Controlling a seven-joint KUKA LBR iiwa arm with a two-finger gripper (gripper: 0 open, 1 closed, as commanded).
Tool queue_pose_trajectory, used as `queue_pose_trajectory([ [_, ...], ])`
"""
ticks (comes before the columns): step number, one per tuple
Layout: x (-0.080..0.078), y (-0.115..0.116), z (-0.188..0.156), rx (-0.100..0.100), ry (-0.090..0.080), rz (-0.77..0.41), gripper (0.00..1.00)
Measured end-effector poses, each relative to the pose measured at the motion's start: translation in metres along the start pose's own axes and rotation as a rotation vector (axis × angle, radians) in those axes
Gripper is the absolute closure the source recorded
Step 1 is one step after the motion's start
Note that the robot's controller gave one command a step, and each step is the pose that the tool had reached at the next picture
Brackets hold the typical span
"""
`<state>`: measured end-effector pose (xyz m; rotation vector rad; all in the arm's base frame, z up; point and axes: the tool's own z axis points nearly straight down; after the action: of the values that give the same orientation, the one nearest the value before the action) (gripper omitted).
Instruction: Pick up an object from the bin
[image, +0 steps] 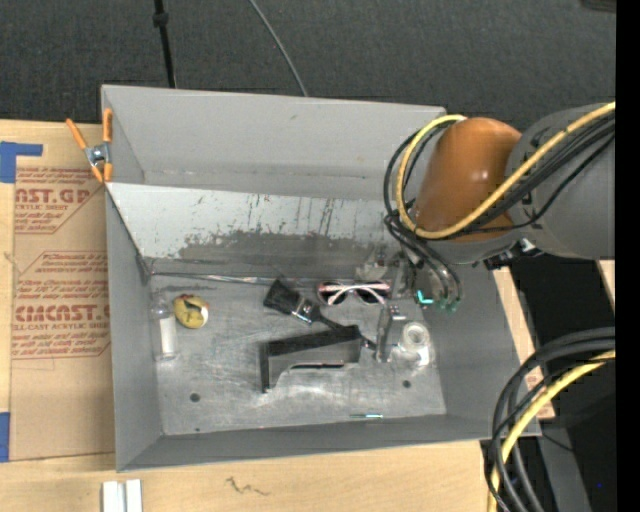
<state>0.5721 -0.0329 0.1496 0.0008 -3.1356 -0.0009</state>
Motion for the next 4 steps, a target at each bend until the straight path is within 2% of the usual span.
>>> queue_pose_trajectory([
  [1, -0.002, 0.000, -0.004, 0.001, -0.007, 0.000, 0.00],
  [2, -0.012, 0.062, 0.072, -0.001, -0.017, 0.058, 1.00],
  [3, -0.012, 0.062, 0.072, -0.001, -0.017, 0.058, 1.00],
  [4, 0.011, 0.060, -0.006, 0.001, -0.003, 0.066, 1.00],
])
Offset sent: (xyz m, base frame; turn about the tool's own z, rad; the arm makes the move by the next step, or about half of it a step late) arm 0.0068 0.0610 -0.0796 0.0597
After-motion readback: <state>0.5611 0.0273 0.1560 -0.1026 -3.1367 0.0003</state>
